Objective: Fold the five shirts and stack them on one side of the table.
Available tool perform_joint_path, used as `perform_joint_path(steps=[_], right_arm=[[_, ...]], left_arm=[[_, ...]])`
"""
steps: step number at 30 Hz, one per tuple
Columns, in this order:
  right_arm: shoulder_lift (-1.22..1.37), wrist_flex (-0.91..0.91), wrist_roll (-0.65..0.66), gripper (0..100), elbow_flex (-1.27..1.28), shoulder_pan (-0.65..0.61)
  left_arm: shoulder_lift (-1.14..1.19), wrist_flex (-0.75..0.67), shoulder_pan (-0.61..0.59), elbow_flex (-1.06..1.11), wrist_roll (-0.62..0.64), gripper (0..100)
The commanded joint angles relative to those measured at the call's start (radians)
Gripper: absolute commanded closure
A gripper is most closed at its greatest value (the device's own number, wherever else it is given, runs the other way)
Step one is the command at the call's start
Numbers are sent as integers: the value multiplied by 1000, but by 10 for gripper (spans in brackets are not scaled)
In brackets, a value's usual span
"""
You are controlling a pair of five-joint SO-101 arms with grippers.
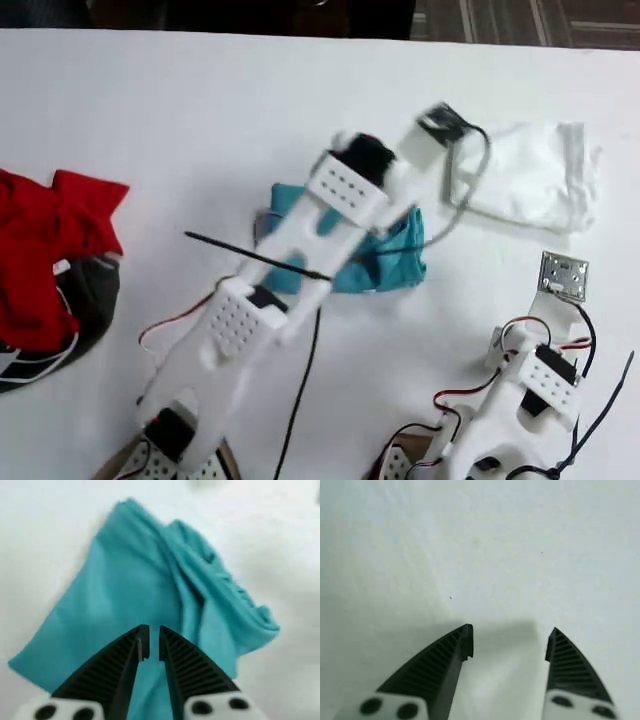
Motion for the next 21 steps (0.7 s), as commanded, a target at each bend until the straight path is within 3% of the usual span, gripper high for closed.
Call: perform_joint_path(steps=[1, 6, 13, 21], right_arm=[[-31, -18, -9, 757, -17, 4], [-31, -18, -9, 757, -17, 4], [-31, -18, -11, 757, -17, 4], [-31, -18, -11, 757, -17, 4]], left_arm=[[-58, 15, -34, 48, -3, 936], [-58, -21, 15, 168, 2, 936], [-69, -26, 153, 177, 2, 936], [-66, 0, 183, 28, 3, 936]])
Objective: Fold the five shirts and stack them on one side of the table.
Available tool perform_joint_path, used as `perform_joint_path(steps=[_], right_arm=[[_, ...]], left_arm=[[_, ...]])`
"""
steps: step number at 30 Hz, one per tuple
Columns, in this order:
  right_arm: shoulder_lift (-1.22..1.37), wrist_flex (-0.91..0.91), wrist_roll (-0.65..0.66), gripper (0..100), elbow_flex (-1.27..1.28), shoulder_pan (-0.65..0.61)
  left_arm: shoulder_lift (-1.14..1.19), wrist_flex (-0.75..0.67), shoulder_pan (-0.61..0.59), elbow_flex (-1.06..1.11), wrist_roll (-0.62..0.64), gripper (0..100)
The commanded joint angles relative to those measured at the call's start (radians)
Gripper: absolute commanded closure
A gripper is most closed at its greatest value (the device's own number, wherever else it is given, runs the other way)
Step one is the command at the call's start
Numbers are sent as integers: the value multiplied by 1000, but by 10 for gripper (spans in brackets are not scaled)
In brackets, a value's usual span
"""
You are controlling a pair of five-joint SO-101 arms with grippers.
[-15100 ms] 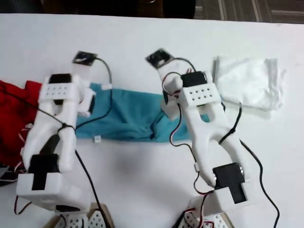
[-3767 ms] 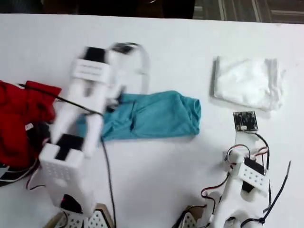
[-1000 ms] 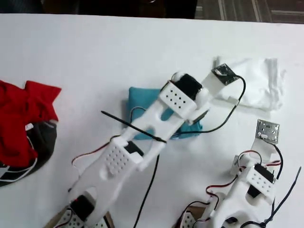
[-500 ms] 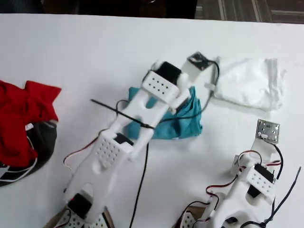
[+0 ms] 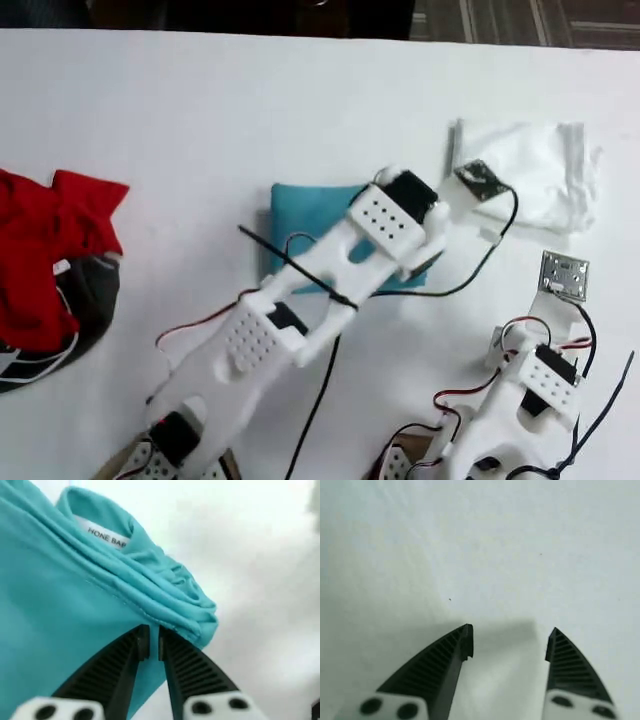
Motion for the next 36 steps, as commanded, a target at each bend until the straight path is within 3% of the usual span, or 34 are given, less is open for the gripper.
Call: perform_joint_path(steps=[1, 11, 20, 25, 36], right_arm=[[-31, -15, -11, 757, -17, 4], [-31, -15, -11, 757, -17, 4], [-31, -15, -12, 757, -17, 4], [-31, -15, -12, 757, -17, 4], [-31, -15, -9, 755, -17, 2]], left_arm=[[-61, 20, 8, -108, 5, 936], [46, -15, 12, -28, 5, 936], [92, 32, 48, -234, 5, 936], [83, 37, 6, -312, 5, 936], [-281, 35, -133, -56, -2, 936]])
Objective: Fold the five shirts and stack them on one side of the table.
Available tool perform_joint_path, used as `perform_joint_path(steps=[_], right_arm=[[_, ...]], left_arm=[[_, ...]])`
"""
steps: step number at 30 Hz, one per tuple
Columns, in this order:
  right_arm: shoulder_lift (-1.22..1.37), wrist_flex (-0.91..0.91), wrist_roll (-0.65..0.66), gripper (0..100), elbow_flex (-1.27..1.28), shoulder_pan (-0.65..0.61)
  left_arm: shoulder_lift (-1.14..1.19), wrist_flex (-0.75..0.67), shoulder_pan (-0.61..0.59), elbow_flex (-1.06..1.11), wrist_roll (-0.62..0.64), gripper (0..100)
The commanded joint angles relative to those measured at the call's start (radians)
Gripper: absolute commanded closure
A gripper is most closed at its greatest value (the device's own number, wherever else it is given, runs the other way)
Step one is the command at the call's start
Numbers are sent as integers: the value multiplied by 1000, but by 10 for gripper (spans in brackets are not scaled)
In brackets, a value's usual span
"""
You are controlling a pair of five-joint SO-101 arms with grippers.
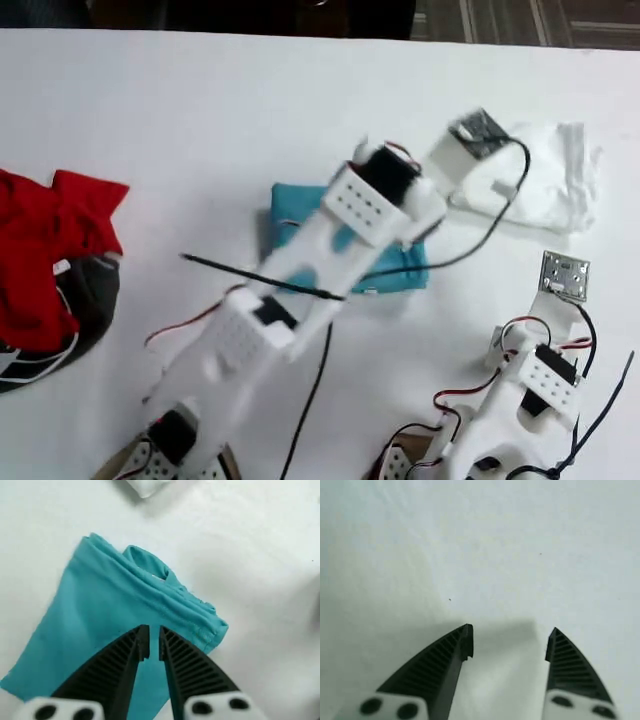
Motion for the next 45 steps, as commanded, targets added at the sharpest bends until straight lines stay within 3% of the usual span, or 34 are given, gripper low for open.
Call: perform_joint_path(steps=[1, 6, 10, 13, 19, 24, 29, 32, 39, 45], right_arm=[[-31, -15, -3, 755, -17, 2], [-22, 51, -8, 708, -92, -50], [-21, 219, -12, 680, -285, -196], [1, 314, -87, 680, -420, -321], [268, 420, -215, 677, -709, -576], [599, 545, -276, 676, -980, -705], [895, 691, -288, 676, -1266, -766], [1041, 762, -288, 676, -1425, -762], [1308, 895, -284, 676, -1725, -773], [1474, 986, -287, 676, -1941, -797]], left_arm=[[-199, 18, -101, 122, -2, 936], [-295, 17, -305, 410, -3, 935], [-354, 15, -466, 541, -3, 935], [-410, 15, -557, 608, -3, 935], [-575, 14, -632, 792, -5, 935], [-778, -60, -637, 1069, 2, 935], [-982, -210, -671, 1383, -6, 935], [-1051, -269, -743, 1472, -89, 935], [-1066, -275, -931, 1508, -153, 935], [-1066, -275, -1008, 1508, -196, 935]])
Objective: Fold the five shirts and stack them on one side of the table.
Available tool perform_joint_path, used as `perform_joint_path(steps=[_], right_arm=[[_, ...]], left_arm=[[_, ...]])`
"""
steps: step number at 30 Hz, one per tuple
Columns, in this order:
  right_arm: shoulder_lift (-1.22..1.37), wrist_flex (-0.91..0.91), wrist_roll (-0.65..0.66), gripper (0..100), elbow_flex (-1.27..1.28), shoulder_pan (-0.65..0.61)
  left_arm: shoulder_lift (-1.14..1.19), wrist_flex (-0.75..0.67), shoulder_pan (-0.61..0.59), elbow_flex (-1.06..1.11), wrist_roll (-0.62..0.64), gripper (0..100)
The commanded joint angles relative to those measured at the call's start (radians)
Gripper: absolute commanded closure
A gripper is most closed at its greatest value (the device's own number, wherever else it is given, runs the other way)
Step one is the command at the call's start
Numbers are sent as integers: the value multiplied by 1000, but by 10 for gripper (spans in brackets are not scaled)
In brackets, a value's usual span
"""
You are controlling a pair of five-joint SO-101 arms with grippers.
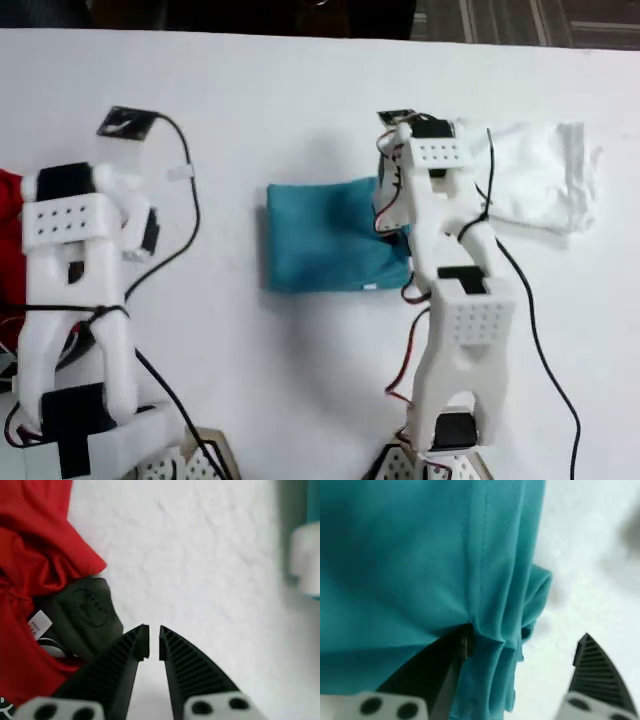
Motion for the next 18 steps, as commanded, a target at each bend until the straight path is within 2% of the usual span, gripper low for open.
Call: perform_joint_path(steps=[1, 9, 15, 17, 18], right_arm=[[71, 50, -6, 676, -126, -12], [269, 82, 2, 699, -160, -2], [275, 88, 29, 993, -153, 2], [271, 108, 35, 964, -158, 4], [269, 113, 37, 980, -161, 10]], left_arm=[[-48, -11, -41, -2, -31, 935], [-48, -38, -74, -12, -32, 935], [-48, -97, -71, -12, -32, 935], [-48, -103, -69, -12, -32, 935], [-48, -103, -69, -12, -32, 935]])
